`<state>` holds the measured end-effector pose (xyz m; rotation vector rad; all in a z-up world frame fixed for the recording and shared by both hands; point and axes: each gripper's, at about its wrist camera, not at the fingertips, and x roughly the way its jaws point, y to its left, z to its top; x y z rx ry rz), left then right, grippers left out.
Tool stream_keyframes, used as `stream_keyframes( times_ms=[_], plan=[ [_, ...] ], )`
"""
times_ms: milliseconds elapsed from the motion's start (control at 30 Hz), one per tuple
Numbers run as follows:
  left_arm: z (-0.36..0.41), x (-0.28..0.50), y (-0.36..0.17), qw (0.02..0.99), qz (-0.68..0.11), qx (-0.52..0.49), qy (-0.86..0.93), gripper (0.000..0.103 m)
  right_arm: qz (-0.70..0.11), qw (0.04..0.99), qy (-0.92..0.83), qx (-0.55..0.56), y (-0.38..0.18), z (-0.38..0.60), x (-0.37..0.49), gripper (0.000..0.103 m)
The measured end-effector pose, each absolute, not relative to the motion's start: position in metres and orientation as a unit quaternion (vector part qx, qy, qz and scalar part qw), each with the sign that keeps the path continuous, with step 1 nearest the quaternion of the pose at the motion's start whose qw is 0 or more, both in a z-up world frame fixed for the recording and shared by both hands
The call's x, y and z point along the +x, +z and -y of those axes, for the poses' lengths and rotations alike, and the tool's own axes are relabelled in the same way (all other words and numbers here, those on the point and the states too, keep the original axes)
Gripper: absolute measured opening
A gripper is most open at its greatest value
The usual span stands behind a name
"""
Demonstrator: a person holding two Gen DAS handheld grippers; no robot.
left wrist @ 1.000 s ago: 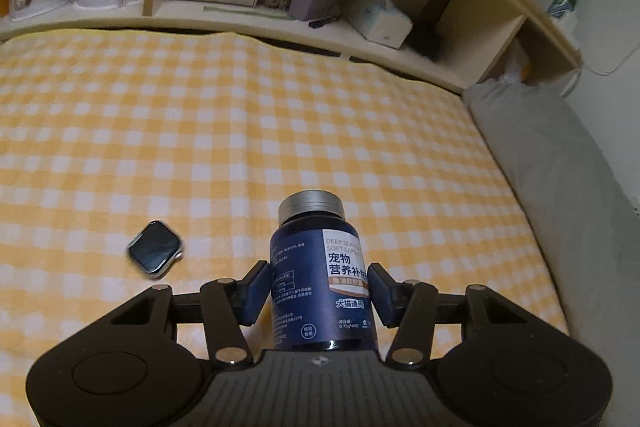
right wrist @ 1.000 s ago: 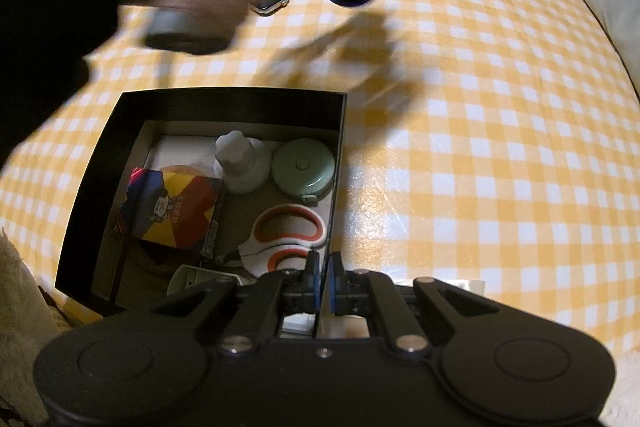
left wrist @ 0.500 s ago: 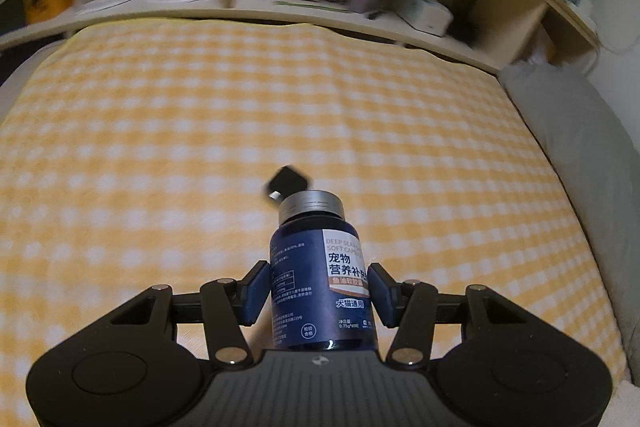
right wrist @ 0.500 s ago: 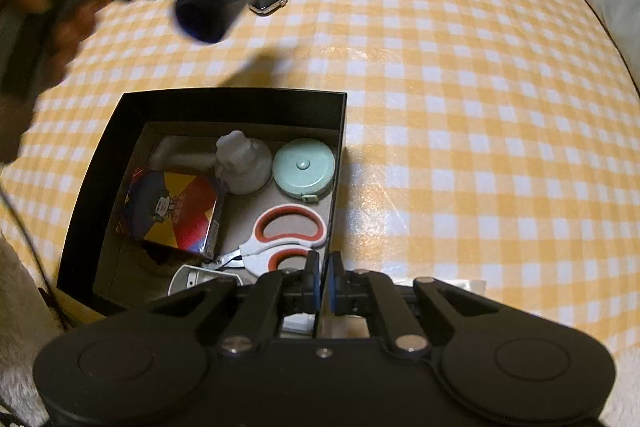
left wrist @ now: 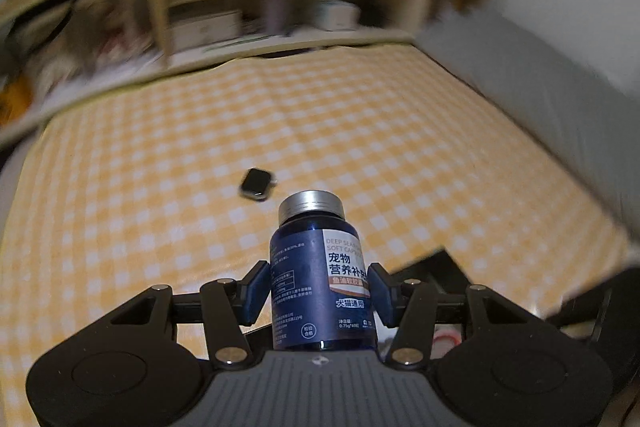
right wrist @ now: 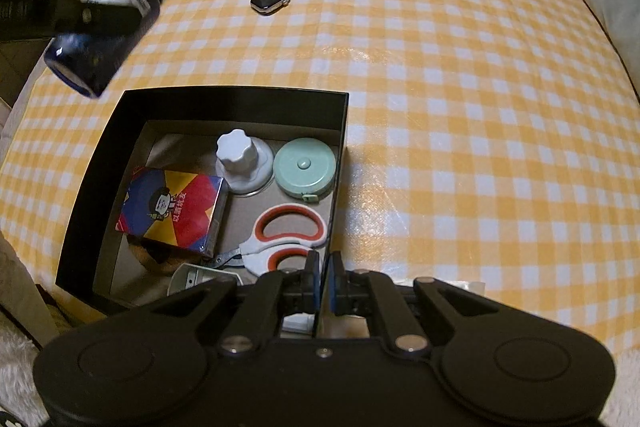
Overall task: Organize rigid objects
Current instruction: 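Carry the pill bottle into the black box and lay it down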
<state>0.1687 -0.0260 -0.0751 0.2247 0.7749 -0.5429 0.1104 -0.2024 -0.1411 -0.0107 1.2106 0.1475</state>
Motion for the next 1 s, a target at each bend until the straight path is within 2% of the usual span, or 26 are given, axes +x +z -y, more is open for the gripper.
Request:
stream_keyframes(
  times_ms=[300,567,600,667,700,933,1000],
  plan=[
    [0.054,0.144,-0.112,0.831,-0.326,0.301,-0.336,0.054,-0.568,0.82,0.069,-0.004,-0.141,0.202,0.11,0.005],
    [0.052,0.139,-0.133,0.784,-0.319,0.378,-0.375,0.056,-0.568,0.82,0.069,-0.005,-0.141,0.202,0.11,0.005],
    [0.051,0.142,-0.135,0.782,-0.321,0.377,-0.379,0.056,-0.568,0.82,0.069,-0.004,-0.141,0.202,0.11,0.005],
    [0.049,0.144,-0.134,0.786,-0.332,0.366,-0.372,0.069,-0.568,0.82,0.069,-0.004,-0.141,0.202,0.11,0.005],
    [0.046,0.145,-0.132,0.79,-0.337,0.356,-0.368,0.07,-0.568,0.82,0.07,-0.003,-0.141,0.202,0.11,0.005],
    [0.029,0.156,-0.113,0.812,-0.386,0.257,-0.354,0.071,-0.568,0.82,0.069,-0.004,-0.141,0.202,0.11,0.005],
    [0.024,0.162,-0.109,0.818,-0.405,0.217,-0.345,0.074,-0.568,0.82,0.069,-0.003,-0.141,0.202,0.11,0.005]
  ],
)
